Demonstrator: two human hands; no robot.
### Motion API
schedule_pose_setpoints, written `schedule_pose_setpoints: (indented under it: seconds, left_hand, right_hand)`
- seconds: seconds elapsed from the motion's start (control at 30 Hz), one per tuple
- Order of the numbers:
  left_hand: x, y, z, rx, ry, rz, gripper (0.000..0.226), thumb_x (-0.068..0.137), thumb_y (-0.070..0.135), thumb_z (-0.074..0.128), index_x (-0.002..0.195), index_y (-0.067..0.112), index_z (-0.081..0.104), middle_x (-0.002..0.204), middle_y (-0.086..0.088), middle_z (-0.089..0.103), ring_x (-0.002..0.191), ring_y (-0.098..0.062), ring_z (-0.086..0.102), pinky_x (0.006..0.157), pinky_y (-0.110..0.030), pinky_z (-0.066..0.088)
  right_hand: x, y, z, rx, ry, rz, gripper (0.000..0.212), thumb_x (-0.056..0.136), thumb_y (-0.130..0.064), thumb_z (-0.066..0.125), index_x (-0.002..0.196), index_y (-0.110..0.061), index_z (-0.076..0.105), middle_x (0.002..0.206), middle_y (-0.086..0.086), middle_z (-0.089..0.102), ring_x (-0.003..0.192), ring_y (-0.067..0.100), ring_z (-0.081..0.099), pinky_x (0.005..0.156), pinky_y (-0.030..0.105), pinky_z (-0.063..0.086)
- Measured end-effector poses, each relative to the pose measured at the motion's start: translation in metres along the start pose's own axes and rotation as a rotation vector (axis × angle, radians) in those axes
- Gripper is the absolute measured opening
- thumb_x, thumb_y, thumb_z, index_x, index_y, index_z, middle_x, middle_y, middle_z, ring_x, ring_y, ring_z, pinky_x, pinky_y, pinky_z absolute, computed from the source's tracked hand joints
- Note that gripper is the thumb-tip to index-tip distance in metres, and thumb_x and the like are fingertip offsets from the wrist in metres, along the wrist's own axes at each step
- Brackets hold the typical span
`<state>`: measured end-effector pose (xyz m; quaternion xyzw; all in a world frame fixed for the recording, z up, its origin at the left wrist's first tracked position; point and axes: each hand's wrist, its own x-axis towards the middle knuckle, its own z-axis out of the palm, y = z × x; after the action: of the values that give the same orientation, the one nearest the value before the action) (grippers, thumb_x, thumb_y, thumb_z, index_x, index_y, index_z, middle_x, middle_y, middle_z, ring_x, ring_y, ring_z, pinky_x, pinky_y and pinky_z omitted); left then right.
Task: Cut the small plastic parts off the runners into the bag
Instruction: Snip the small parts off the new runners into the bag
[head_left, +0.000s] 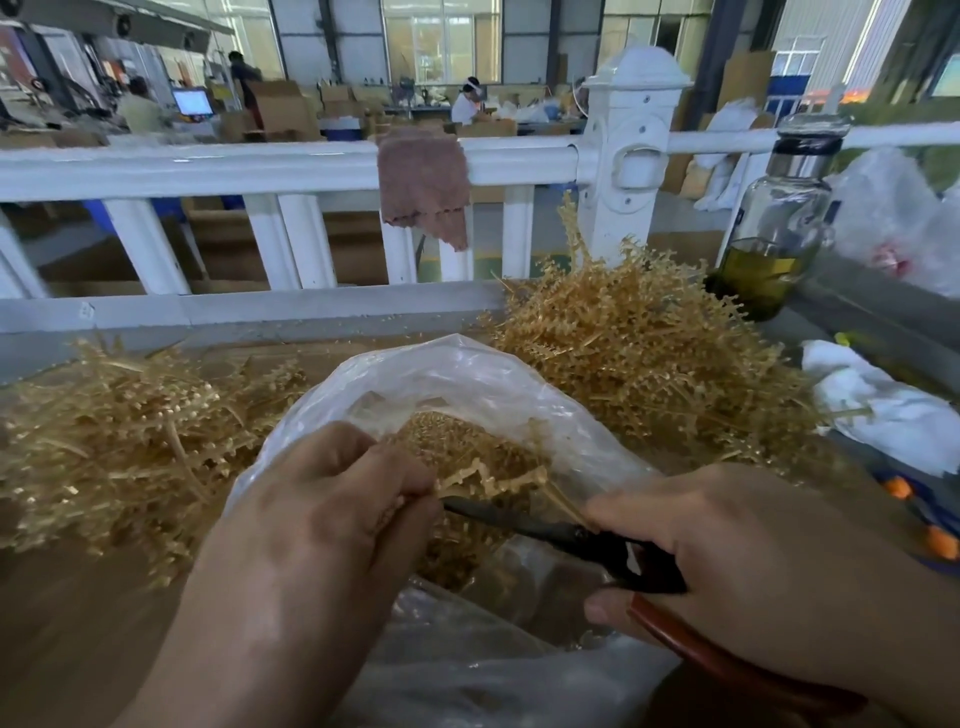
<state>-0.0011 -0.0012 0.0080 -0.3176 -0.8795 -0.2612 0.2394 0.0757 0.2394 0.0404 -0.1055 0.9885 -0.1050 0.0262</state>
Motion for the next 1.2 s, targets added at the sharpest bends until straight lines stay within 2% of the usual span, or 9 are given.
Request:
schedule_pose_setpoints:
  seconds: [0.13, 0.2, 0.3, 0.43, 0.53, 0.67, 0.83, 1.03, 1.2]
  left_hand:
    - [0.0, 0.001, -0.002, -0.01, -0.006, -0.033, 0.019, 0.082, 0.052, 0.049, 0.092, 0.04, 0.059, 0.08, 0.02, 0.06, 0.066, -0.006, 0.06, 0.048, -0.031, 0.051]
    - [-0.002, 0.001, 0.001, -0.012, -0.022, -0.05, 0.013, 0.082, 0.049, 0.056, 0.09, 0.042, 0.063, 0.079, 0.024, 0.062, 0.065, 0.001, 0.058, 0.048, -0.025, 0.05]
    - [0.0, 0.0, -0.002, -0.124, -0.04, -0.275, 0.007, 0.084, 0.045, 0.067, 0.085, 0.051, 0.065, 0.079, 0.032, 0.066, 0.075, 0.008, 0.06, 0.056, -0.018, 0.043]
    - [0.007, -0.01, 0.0, -0.772, -0.013, -0.62, 0.02, 0.056, 0.035, 0.083, 0.072, 0.026, 0.075, 0.059, -0.006, 0.07, 0.051, -0.015, 0.063, 0.057, -0.029, 0.049]
    - [0.009, -0.008, 0.005, -1.154, 0.003, -0.783, 0.006, 0.048, 0.015, 0.071, 0.054, 0.013, 0.069, 0.055, -0.016, 0.059, 0.045, -0.026, 0.06, 0.038, -0.028, 0.043]
    - [0.009, -0.003, 0.008, -1.274, -0.063, -0.784, 0.021, 0.037, 0.025, 0.072, 0.054, 0.014, 0.066, 0.057, -0.015, 0.058, 0.049, -0.025, 0.062, 0.037, -0.027, 0.043]
    - [0.005, -0.006, 0.013, -1.377, -0.05, -0.728, 0.012, 0.055, 0.012, 0.076, 0.061, 0.02, 0.069, 0.06, -0.009, 0.061, 0.054, -0.019, 0.065, 0.04, -0.025, 0.046]
    - [0.003, -0.011, 0.015, -1.527, -0.09, -0.696, 0.047, 0.036, 0.034, 0.1, 0.07, 0.02, 0.07, 0.069, -0.004, 0.062, 0.06, -0.015, 0.064, 0.043, -0.023, 0.045]
    - [0.002, -0.004, 0.019, -1.596, -0.049, -0.727, 0.025, 0.057, 0.017, 0.091, 0.068, 0.02, 0.069, 0.071, -0.004, 0.063, 0.058, -0.012, 0.062, 0.043, -0.02, 0.046]
  right_hand:
    - [-0.001, -0.001, 0.003, -0.014, 0.009, -0.013, 0.047, 0.076, -0.079, 0.042, 0.107, -0.045, 0.05, 0.08, -0.023, 0.058, 0.074, -0.006, 0.054, 0.061, 0.014, 0.041]
    - [-0.002, 0.0, 0.006, -0.019, 0.03, -0.019, 0.051, 0.072, -0.08, 0.036, 0.108, -0.046, 0.047, 0.081, -0.022, 0.057, 0.074, -0.005, 0.053, 0.063, 0.014, 0.04]
    - [-0.003, 0.002, 0.004, 0.036, 0.032, -0.029, 0.052, 0.071, -0.081, 0.037, 0.108, -0.047, 0.05, 0.081, -0.025, 0.057, 0.077, -0.007, 0.055, 0.061, 0.014, 0.04]
    - [-0.005, 0.005, -0.003, 0.216, 0.008, -0.058, 0.041, 0.08, -0.073, 0.06, 0.109, -0.045, 0.062, 0.089, -0.025, 0.065, 0.081, -0.009, 0.06, 0.069, 0.012, 0.046]
    - [-0.006, 0.003, -0.005, 0.302, 0.035, -0.075, 0.049, 0.079, -0.082, 0.053, 0.11, -0.045, 0.064, 0.085, -0.022, 0.065, 0.072, -0.008, 0.061, 0.059, 0.007, 0.04]
    - [-0.005, -0.001, -0.001, 0.327, 0.117, -0.054, 0.056, 0.072, -0.095, 0.039, 0.106, -0.058, 0.062, 0.087, -0.027, 0.066, 0.071, -0.013, 0.063, 0.057, 0.006, 0.043]
    - [-0.004, -0.007, 0.007, 0.322, 0.129, -0.009, 0.062, 0.075, -0.092, 0.041, 0.114, -0.046, 0.06, 0.088, -0.02, 0.068, 0.071, -0.004, 0.065, 0.056, 0.017, 0.047]
    - [-0.001, -0.006, 0.008, 0.297, 0.083, 0.026, 0.058, 0.076, -0.085, 0.045, 0.111, -0.04, 0.058, 0.08, -0.014, 0.065, 0.064, 0.003, 0.061, 0.055, 0.017, 0.042]
    - [-0.001, -0.007, 0.005, 0.307, 0.066, 0.024, 0.055, 0.078, -0.08, 0.048, 0.109, -0.036, 0.059, 0.078, -0.013, 0.065, 0.062, 0.003, 0.06, 0.056, 0.017, 0.041]
